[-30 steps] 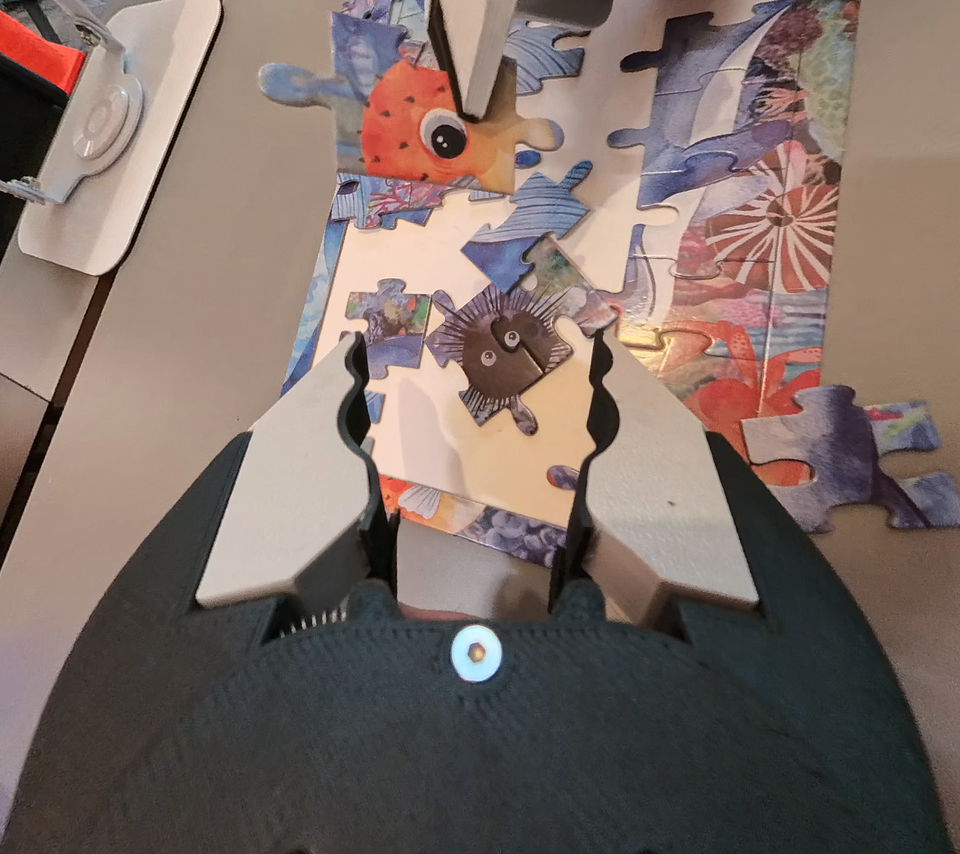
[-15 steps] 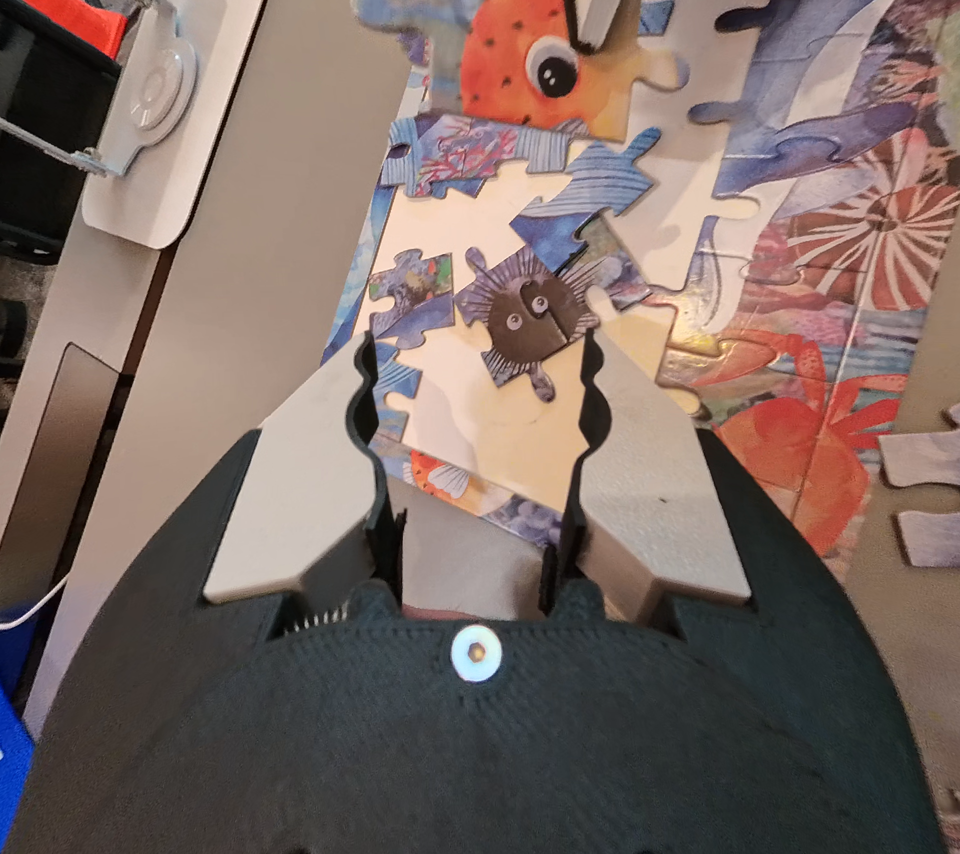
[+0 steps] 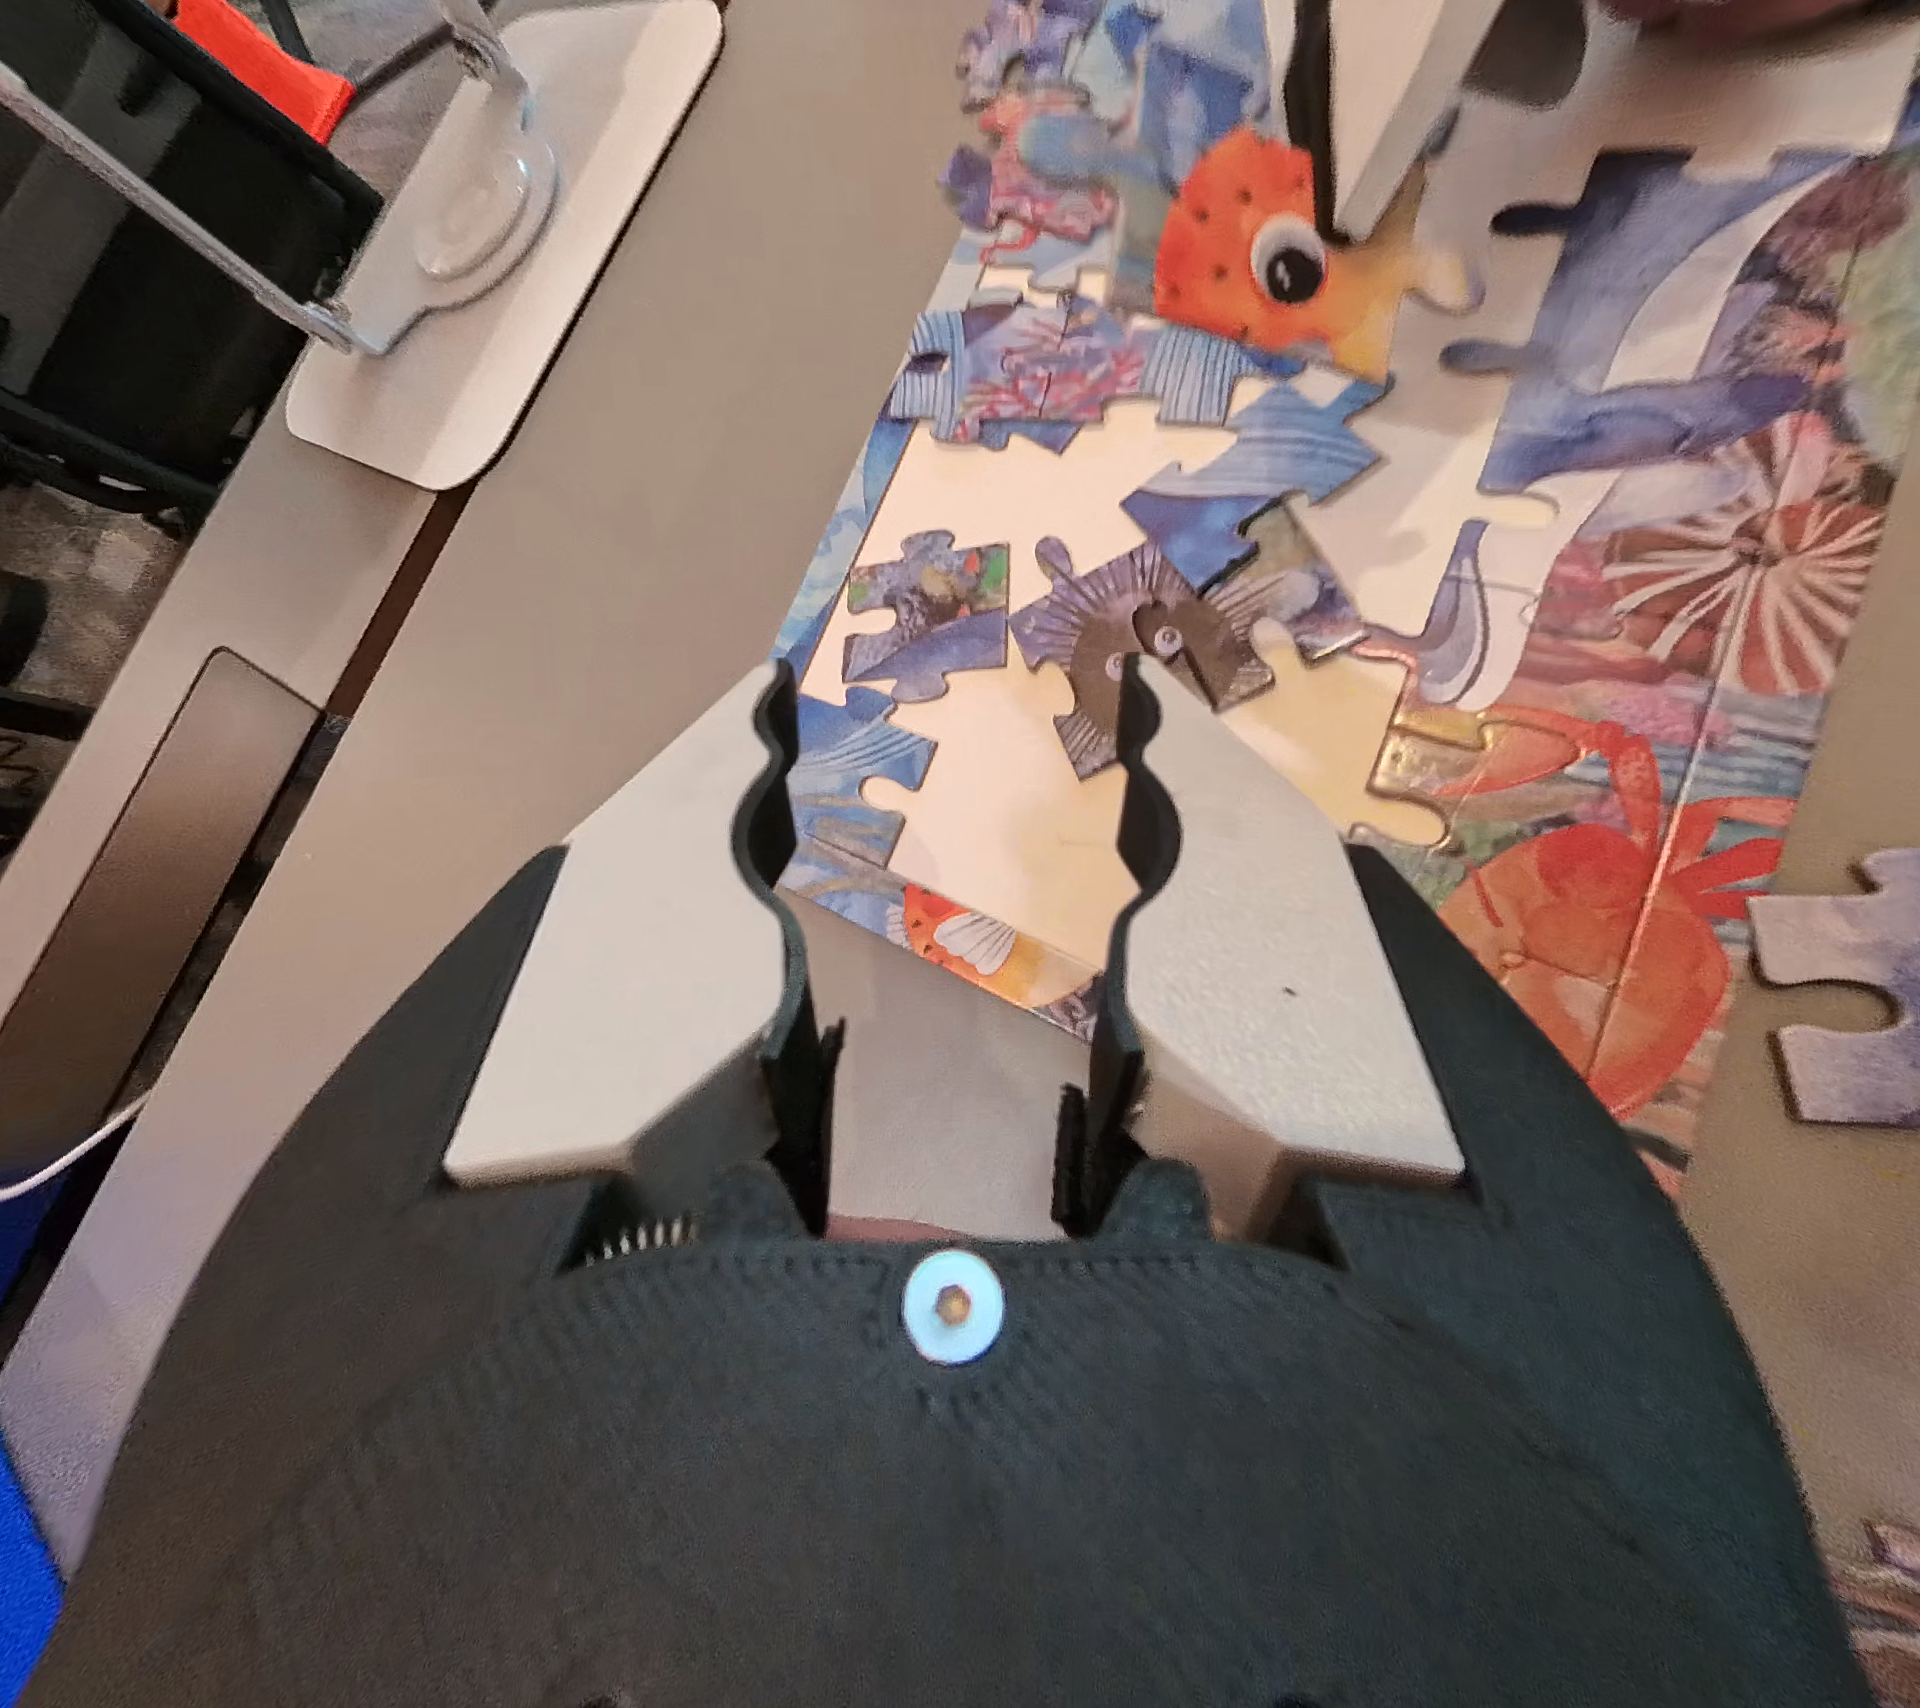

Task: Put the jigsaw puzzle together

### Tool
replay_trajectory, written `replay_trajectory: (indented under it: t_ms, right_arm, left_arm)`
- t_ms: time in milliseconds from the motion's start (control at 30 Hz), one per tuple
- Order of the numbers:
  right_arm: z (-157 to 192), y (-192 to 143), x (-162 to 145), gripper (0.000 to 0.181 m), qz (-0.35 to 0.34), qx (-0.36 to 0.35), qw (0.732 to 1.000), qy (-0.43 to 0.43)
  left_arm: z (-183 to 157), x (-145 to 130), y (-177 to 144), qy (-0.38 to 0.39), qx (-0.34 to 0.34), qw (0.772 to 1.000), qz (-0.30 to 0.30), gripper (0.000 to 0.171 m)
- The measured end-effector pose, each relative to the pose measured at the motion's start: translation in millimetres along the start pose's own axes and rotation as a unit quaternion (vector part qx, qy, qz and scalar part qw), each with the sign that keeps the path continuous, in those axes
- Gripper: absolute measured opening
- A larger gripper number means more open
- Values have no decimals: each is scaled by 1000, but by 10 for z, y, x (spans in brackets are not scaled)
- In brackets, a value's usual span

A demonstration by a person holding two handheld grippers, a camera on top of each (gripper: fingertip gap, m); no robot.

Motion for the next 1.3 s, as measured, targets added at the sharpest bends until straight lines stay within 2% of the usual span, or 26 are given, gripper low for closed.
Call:
replay_trajectory:
  t_ms: [267, 700, 900, 1300]
  right_arm:
    - [17, 89, -147, 0, 57, -34, 997, -51]
    - [105, 176, -276, 0, 99, -31, 991, -79]
    - [132, 186, -292, 0, 106, -29, 990, -87]
    - [181, 204, -291, 0, 99, -5, 993, -70]
  left_arm:
    - [-39, 367, -273, -55, -62, 993, -86, 40]
    - [-291, 443, -230, -112, -159, 974, -113, 27]
    - [-392, 477, -237, -118, -192, 967, -123, 6]
    - [-389, 491, -300, -153, -228, 951, -139, 3]
Point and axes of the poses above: each gripper's, where its closed fingertips meet, y out along the fingers, x out of its top, z = x × y across the jaws, the point moved 1 cm from there along -y, back along the fingers, and after that the axes turned 2 degrees about -y, right-handed, at the moved point
